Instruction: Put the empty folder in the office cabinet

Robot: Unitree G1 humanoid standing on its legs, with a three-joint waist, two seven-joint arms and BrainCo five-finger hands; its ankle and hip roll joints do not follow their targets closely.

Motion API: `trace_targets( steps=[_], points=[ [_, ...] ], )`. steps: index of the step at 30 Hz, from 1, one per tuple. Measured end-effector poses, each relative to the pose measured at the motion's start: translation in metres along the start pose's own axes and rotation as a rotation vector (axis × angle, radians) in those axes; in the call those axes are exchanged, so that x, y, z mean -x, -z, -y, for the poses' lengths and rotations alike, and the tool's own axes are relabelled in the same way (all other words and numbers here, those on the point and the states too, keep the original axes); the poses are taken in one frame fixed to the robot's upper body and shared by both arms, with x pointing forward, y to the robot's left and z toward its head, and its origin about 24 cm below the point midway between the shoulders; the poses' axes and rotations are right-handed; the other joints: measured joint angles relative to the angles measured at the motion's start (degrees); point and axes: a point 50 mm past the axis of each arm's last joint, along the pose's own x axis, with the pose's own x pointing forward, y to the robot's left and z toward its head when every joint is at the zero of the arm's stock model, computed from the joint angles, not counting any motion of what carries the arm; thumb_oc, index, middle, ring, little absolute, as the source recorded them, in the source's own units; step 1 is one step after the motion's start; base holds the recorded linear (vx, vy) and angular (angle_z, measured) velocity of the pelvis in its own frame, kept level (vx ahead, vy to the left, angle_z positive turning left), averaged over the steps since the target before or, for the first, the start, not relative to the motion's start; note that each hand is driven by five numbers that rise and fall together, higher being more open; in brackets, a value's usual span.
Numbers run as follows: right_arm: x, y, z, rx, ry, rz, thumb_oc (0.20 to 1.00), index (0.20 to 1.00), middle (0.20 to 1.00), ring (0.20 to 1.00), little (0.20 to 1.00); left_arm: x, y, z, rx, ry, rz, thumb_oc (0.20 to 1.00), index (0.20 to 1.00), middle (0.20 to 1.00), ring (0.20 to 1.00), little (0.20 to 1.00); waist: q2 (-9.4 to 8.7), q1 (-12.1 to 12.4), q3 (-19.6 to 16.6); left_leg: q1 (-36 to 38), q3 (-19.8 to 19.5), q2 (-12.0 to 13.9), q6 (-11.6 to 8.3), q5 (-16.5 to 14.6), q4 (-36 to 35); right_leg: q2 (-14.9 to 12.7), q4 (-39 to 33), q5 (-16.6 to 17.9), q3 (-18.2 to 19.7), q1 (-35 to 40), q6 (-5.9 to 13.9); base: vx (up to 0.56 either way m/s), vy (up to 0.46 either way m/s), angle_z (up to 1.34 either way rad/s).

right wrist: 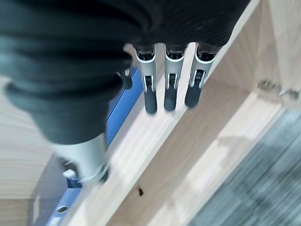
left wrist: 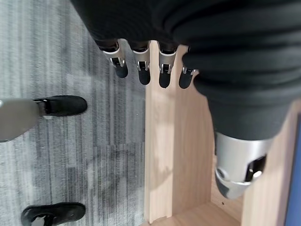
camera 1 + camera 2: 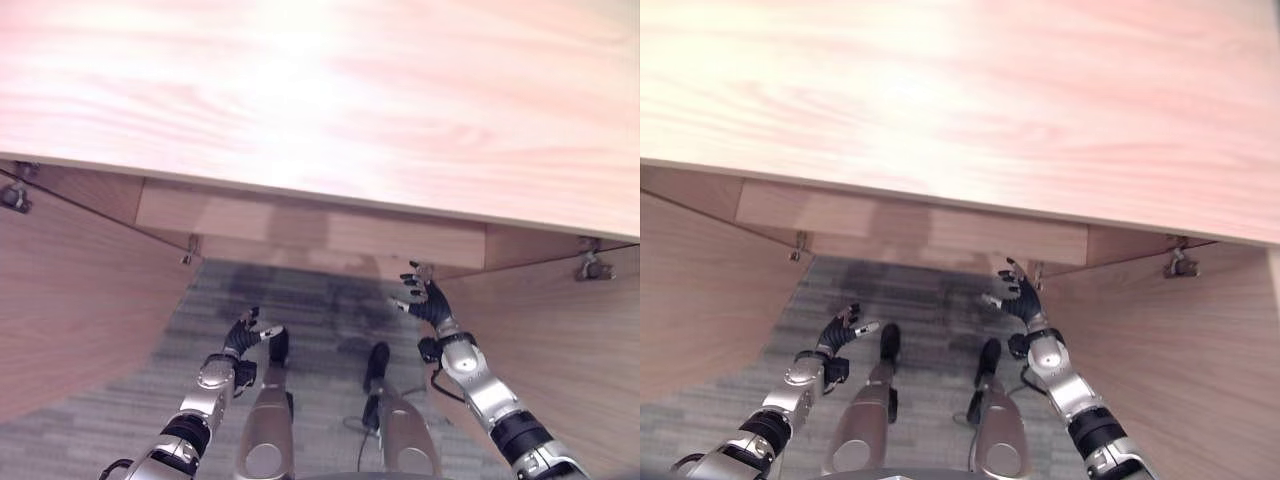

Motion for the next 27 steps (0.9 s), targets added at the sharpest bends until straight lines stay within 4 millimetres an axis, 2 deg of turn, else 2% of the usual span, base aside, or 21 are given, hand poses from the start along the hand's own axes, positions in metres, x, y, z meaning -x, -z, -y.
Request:
trace_targets(
  steps=[1, 2, 4, 6, 8, 10, 11, 12, 14, 15, 16, 18, 19, 20, 21, 22, 23, 24, 25, 26, 27],
  points=[
    [0.005, 0.012, -0.003, -0.002, -0.006, -0.051, 1.0, 1.0, 1.0, 1.0, 1.0, 0.0, 0.001, 0.0, -0.001, -0.003, -0.001, 1.0, 1.0, 1.0, 1.0, 1.0, 0.15, -0.17, -0.23, 0.5, -0.78, -0.16, 0.04, 0.04, 0.16, 0.54, 1.06, -1.23, 2.57, 0.79, 0.25, -0.04, -0.002, 0.49],
    [0.01, 0.024, -0.01, -0.005, -0.024, -0.107, 1.0, 1.0, 1.0, 1.0, 1.0, 0.001, 0.002, 0.0, -0.009, -0.007, -0.006, 1.0, 1.0, 1.0, 1.0, 1.0, 0.21, -0.31, -0.39, 0.83, -2.19, -0.31, -0.08, 0.12, 0.4, 0.68, 2.61, -3.26, 7.49, 1.39, 1.8, -0.01, -0.076, 0.49],
    [0.015, 0.034, -0.02, -0.004, -0.056, -0.157, 1.0, 1.0, 1.0, 1.0, 1.0, 0.003, 0.008, 0.0, -0.012, -0.022, -0.026, 1.0, 1.0, 1.0, 1.0, 1.0, 0.18, 0.14, -0.6, 1.49, -2.81, -0.1, -0.37, 0.27, 0.38, 1.31, 1.78, -4.26, 9.12, 2.67, 1.75, 0.04, -0.177, 0.21],
    [0.027, 0.052, -0.03, 0.014, -0.099, -0.236, 1.0, 1.0, 1.0, 1.0, 1.0, 0.012, 0.033, 0.002, -0.002, -0.052, -0.103, 1.0, 1.0, 1.0, 1.0, 1.0, 1.62, 0.44, -1.8, 4.51, -4.03, 0.8, -0.94, 0.59, -0.68, 2.42, -2.09, -3.72, 8.12, 7.94, 1.5, 0.05, -0.168, 0.21],
    [0.041, 0.07, -0.032, 0.029, -0.112, -0.311, 1.0, 1.0, 1.0, 1.0, 1.0, 0.023, 0.052, 0.005, 0.025, -0.068, -0.15, 1.0, 1.0, 1.0, 1.0, 1.0, 2.58, 0.53, -5.45, 5.08, -4.91, 1.5, -1.54, 0.59, -1.65, 3.38, -3.79, -3.65, 7.17, 9.45, 1.44, 0.02, -0.1, 0.27],
    [0.047, 0.076, -0.034, 0.037, -0.118, -0.337, 1.0, 1.0, 1.0, 1.0, 1.0, 0.032, 0.066, 0.004, 0.027, -0.082, -0.192, 1.0, 1.0, 1.0, 1.0, 1.0, 3.17, 0.78, -6.37, 6.27, -5.53, 2.16, -1.79, 0.78, -1.97, 4.17, -4.76, -3.42, 6.76, 11.28, 1.13, -0.08, -0.11, 0.21],
    [0.057, 0.09, -0.029, 0.049, -0.116, -0.395, 1.0, 1.0, 1.0, 1.0, 1.0, 0.045, 0.083, 0.0, 0.032, -0.06, -0.225, 1.0, 1.0, 1.0, 1.0, 1.0, 4.27, 1.08, -6.96, 6.72, -7.28, 2.25, -2.61, 1.39, -1.93, 4.91, -6.03, -3.44, 5.53, 14.1, 0.99, -0.13, -0.065, 0.63],
    [0.067, 0.102, -0.019, 0.053, -0.092, -0.44, 1.0, 1.0, 1.0, 1.0, 1.0, 0.054, 0.087, -0.01, 0.029, -0.052, -0.21, 1.0, 1.0, 1.0, 1.0, 1.0, 5.54, 1.4, -7.18, 6.73, -9.13, 2.33, -3.08, 1.69, -1.64, 5.78, -6.54, -3.98, 5.02, 15.25, 0.21, -0.2, -0.072, 1.07],
    [0.078, 0.117, -0.003, 0.088, -0.066, -0.512, 1.0, 1.0, 1.0, 1.0, 1.0, 0.059, 0.089, -0.032, 0.008, -0.094, -0.213, 1.0, 1.0, 1.0, 1.0, 1.0, 7.1, 1.61, -7.52, 5.23, -12.41, 2.63, -3.79, 2.5, -1.5, 6.94, -7.11, -4.97, 3.65, 15.98, -1.4, -0.09, -0.035, 1.0],
    [0.08, 0.122, 0.004, 0.105, -0.062, -0.535, 1.0, 1.0, 1.0, 1.0, 1.0, 0.064, 0.099, -0.039, 0.017, -0.124, -0.262, 1.0, 1.0, 1.0, 1.0, 1.0, 8.38, 2.1, -7.99, 4.51, -12.18, 3.16, -3.71, 2.04, -1.57, 7.87, -6.75, -4.94, 3.36, 15.97, -1.4, -0.09, -0.01, 0.61],
    [0.079, 0.123, 0.009, 0.116, -0.052, -0.538, 1.0, 1.0, 1.0, 1.0, 1.0, 0.072, 0.115, -0.046, 0.035, -0.166, -0.346, 1.0, 1.0, 1.0, 1.0, 1.0, 9.67, 1.98, -8.44, 3.79, -9.77, 3.92, -2.98, 1.43, -1.58, 8.2, -6.65, -4.89, 2.66, 16.04, -1.61, -0.17, -0.01, 0.42],
    [0.077, 0.124, 0.008, 0.125, -0.065, -0.543, 1.0, 1.0, 1.0, 1.0, 1.0, 0.079, 0.129, -0.047, 0.041, -0.182, -0.423, 1.0, 1.0, 1.0, 1.0, 1.0, 10.64, 2.31, -8.96, 3.67, -6.19, 4.55, -1.28, -0.06, -2.12, 8.25, -5.59, -4.92, 2.22, 16.18, -2.13, -0.15, 0.005, 0.43],
    [0.078, 0.124, 0.005, 0.123, -0.08, -0.545, 1.0, 1.0, 1.0, 1.0, 1.0, 0.08, 0.132, -0.045, 0.05, -0.184, -0.444, 1.0, 1.0, 1.0, 1.0, 1.0, 10.14, 2.27, -8.74, 3.79, -3.76, 5.04, -1.85, -1.47, -2.3, 7.83, -5.35, -5.03, 1.17, 16.27, -3.23, -0.22, 0.054, 0.49],
    [0.078, 0.122, -0.004, 0.11, -0.111, -0.539, 1.0, 1.0, 1.0, 1.0, 1.0, 0.079, 0.133, -0.038, 0.056, -0.164, -0.449, 1.0, 1.0, 1.0, 1.0, 1.0, 7.74, 1.69, -8.59, 3.8, 2.8, 5.05, -1.55, -2.52, -0.32, 4.72, -5.83, -4.48, -0.41, 16.25, -4.11, -0.23, 0.053, 0.47],
    [0.078, 0.119, -0.011, 0.099, -0.133, -0.522, 1.0, 1.0, 1.0, 1.0, 1.0, 0.078, 0.135, -0.035, 0.073, -0.157, -0.465, 1.0, 1.0, 1.0, 1.0, 1.0, 5.58, 0.31, -8.6, 4.05, 16.97, 6.4, 1.11, -4.66, 6.22, 2.37, -7.4, -2.47, -2.26, 17.97, -3.89, -0.2, 0.056, 0.58],
    [0.08, 0.116, -0.017, 0.078, -0.146, -0.509, 1.0, 1.0, 1.0, 1.0, 1.0, 0.078, 0.136, -0.036, 0.088, -0.168, -0.479, 1.0, 1.0, 1.0, 1.0, 1.0, 3.54, -1.28, -9.08, 5.34, 26.78, 8.23, 1.69, -5.6, 12.31, 0.56, -7.7, -2.61, -3.62, 19.27, -3.37, -0.09, 0.049, 0.66],
    [0.09, 0.12, -0.02, 0.072, -0.163, -0.521, 1.0, 1.0, 1.0, 1.0, 1.0, 0.076, 0.134, -0.035, 0.077, -0.158, -0.47, 1.0, 1.0, 1.0, 1.0, 1.0, 2.61, -2.59, -10.17, 8.36, 26.35, 8.06, 1.39, -6.04, 14.82, -1.53, -6.94, -3.33, -4.82, 20.62, -2.31, -0.08, 0.049, 0.8],
    [0.099, 0.126, -0.016, 0.084, -0.167, -0.549, 1.0, 1.0, 1.0, 1.0, 1.0, 0.072, 0.131, -0.027, 0.075, -0.134, -0.456, 1.0, 1.0, 1.0, 1.0, 1.0, 3.03, -3.37, -10.35, 10.63, 25.37, 8.37, 2.77, -4.14, 16.87, -1.94, -4.29, -4.34, -5.45, 21.76, -1.12, -0.07, 0.074, 0.89],
    [0.109, 0.134, -0.012, 0.089, -0.158, -0.59, 1.0, 1.0, 1.0, 1.0, 1.0, 0.067, 0.126, -0.021, 0.085, -0.12, -0.432, 1.0, 1.0, 1.0, 1.0, 1.0, 3.87, -4.07, -10.92, 11.55, 24.55, 7.61, 2.25, -4.95, 14.81, -2.15, -2.5, -4.29, -7.19, 22.41, -1.21, -0.08, 0.089, 0.91],
    [0.112, 0.138, -0.013, 0.089, -0.159, -0.619, 1.0, 1.0, 1.0, 1.0, 1.0, 0.062, 0.119, -0.021, 0.083, -0.117, -0.399, 1.0, 1.0, 1.0, 1.0, 1.0, 4.6, -4.49, -11.63, 12.51, 23.66, 6.93, 1.97, -4.71, 11.74, -2.19, -0.1, -6.28, -7.42, 20.2, -0.71, -0.07, 0.222, 0.92],
    [0.105, 0.135, -0.016, 0.082, -0.164, -0.603, 1.0, 1.0, 1.0, 1.0, 1.0, 0.056, 0.109, -0.027, 0.067, -0.125, -0.356, 1.0, 1.0, 1.0, 1.0, 1.0, 4.9, -4.69, -12.59, 12.47, 21.33, 6.31, 0.53, -3.78, 4.97, 0.8, -0.4, -8.19, -5.94, 16.29, -0.5, -0.08, 0.169, 0.9]
  ],
)
